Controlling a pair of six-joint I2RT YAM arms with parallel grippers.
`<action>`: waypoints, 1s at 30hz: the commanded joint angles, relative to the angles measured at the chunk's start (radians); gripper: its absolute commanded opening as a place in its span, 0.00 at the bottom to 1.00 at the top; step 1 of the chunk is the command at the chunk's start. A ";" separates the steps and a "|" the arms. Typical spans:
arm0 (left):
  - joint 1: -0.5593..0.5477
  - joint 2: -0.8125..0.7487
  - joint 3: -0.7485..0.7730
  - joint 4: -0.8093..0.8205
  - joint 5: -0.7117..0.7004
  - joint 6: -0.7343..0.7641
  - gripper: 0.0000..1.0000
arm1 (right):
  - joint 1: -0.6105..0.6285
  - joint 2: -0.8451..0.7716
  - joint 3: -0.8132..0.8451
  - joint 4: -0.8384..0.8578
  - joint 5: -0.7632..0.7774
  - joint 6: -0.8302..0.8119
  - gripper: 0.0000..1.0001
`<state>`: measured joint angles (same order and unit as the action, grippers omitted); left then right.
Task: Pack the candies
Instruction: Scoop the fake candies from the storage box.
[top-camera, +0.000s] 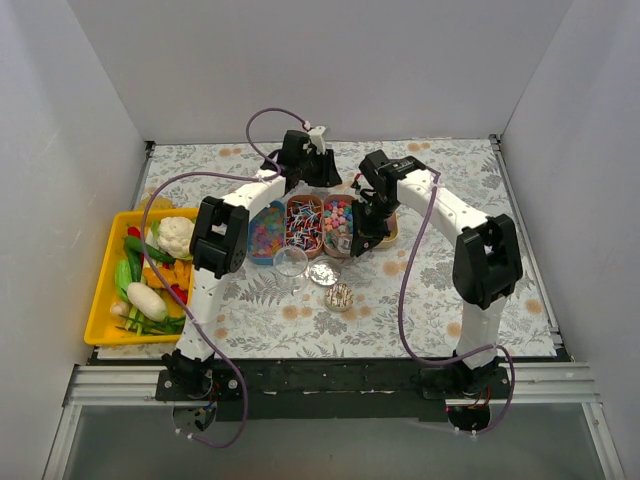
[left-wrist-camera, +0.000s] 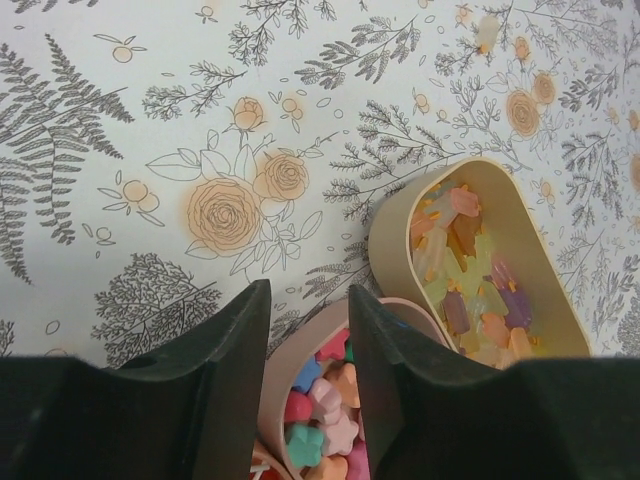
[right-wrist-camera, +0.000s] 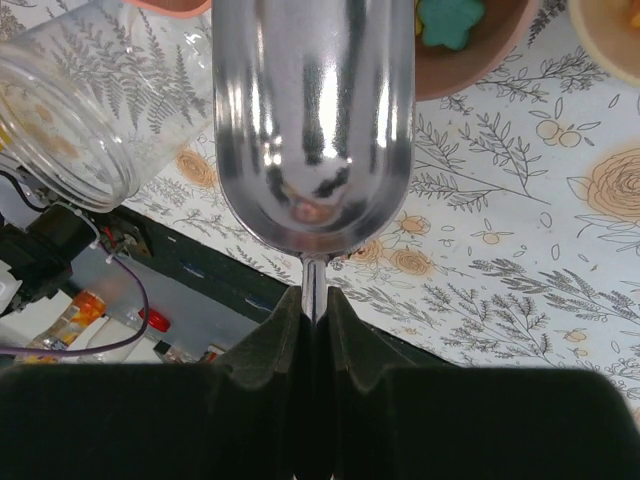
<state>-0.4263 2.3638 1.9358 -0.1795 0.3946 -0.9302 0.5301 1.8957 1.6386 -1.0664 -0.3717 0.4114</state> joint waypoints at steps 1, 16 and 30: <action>-0.005 0.035 0.051 -0.017 0.038 0.041 0.33 | -0.030 0.054 0.088 -0.072 -0.047 -0.026 0.01; -0.011 0.078 0.023 -0.044 0.079 0.024 0.19 | -0.055 0.216 0.214 -0.104 -0.044 -0.089 0.01; -0.020 0.072 0.017 -0.057 0.064 0.008 0.10 | -0.045 0.272 0.228 0.013 0.088 -0.088 0.01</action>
<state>-0.4316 2.4485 1.9591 -0.2024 0.4454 -0.9230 0.4816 2.1136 1.8362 -1.0981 -0.3695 0.3099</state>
